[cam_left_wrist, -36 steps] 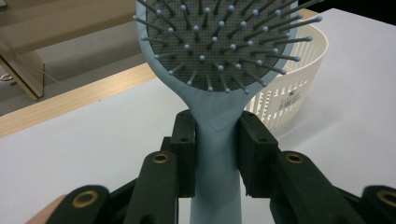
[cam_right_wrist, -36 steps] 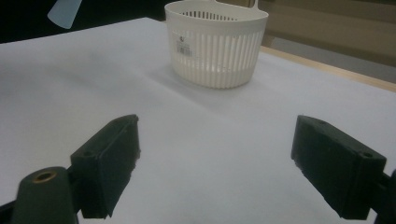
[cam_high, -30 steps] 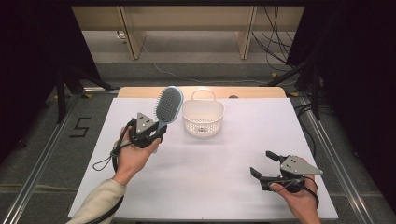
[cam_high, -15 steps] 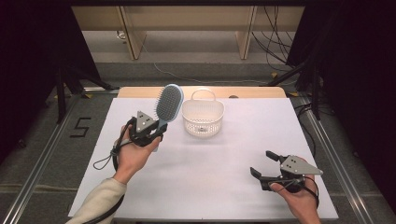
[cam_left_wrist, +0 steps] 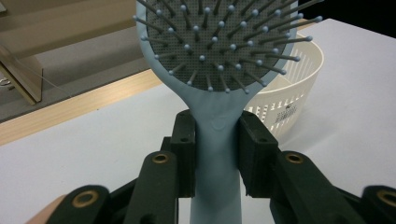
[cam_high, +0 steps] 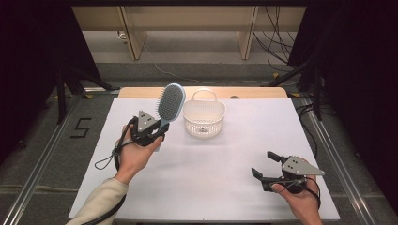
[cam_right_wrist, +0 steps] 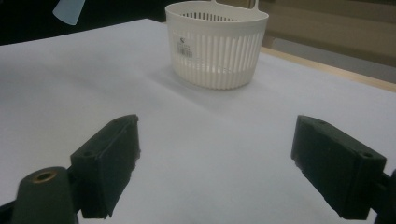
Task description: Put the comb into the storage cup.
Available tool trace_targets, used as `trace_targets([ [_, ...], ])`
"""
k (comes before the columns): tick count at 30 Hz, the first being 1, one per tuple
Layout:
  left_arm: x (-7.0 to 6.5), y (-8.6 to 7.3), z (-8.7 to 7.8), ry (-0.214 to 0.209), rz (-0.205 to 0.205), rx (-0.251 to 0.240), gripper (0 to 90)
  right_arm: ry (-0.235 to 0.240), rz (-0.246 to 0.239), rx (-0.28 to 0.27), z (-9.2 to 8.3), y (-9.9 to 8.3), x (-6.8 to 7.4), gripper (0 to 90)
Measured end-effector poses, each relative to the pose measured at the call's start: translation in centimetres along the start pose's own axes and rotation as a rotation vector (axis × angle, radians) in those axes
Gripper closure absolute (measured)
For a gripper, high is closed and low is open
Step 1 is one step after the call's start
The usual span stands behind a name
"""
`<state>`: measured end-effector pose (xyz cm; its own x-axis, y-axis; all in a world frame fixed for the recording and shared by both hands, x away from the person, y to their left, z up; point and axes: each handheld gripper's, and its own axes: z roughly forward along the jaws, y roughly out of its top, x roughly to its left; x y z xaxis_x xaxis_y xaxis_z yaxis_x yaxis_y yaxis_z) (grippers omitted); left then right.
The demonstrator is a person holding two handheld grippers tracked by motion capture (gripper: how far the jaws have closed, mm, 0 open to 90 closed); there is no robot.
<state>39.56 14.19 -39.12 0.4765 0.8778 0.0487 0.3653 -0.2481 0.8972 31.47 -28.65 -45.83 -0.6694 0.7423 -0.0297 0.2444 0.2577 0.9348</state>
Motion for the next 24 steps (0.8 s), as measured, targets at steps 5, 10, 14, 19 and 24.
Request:
trace_targets([
  [5,-0.2,0.12,0.16,-0.004,0.003,0.0,70.1,0.0,0.001,0.001,0.01,0.0,-0.01,16.1],
  [10,-0.29,0.27,0.22,-0.006,-0.002,-0.006,70.1,0.001,0.002,0.0,0.01,-0.01,-0.02,16.1],
  [14,-0.33,0.33,0.23,-0.006,-0.001,-0.008,70.1,0.001,0.001,-0.001,-0.01,0.0,-0.02,16.1],
  [19,-0.32,0.45,0.2,-0.006,-0.001,-0.009,70.1,0.001,0.001,0.0,-0.01,0.0,-0.01,16.1],
  [24,-0.31,0.55,0.24,-0.005,0.0,-0.012,70.1,0.001,0.001,0.0,0.0,0.0,-0.02,16.1],
])
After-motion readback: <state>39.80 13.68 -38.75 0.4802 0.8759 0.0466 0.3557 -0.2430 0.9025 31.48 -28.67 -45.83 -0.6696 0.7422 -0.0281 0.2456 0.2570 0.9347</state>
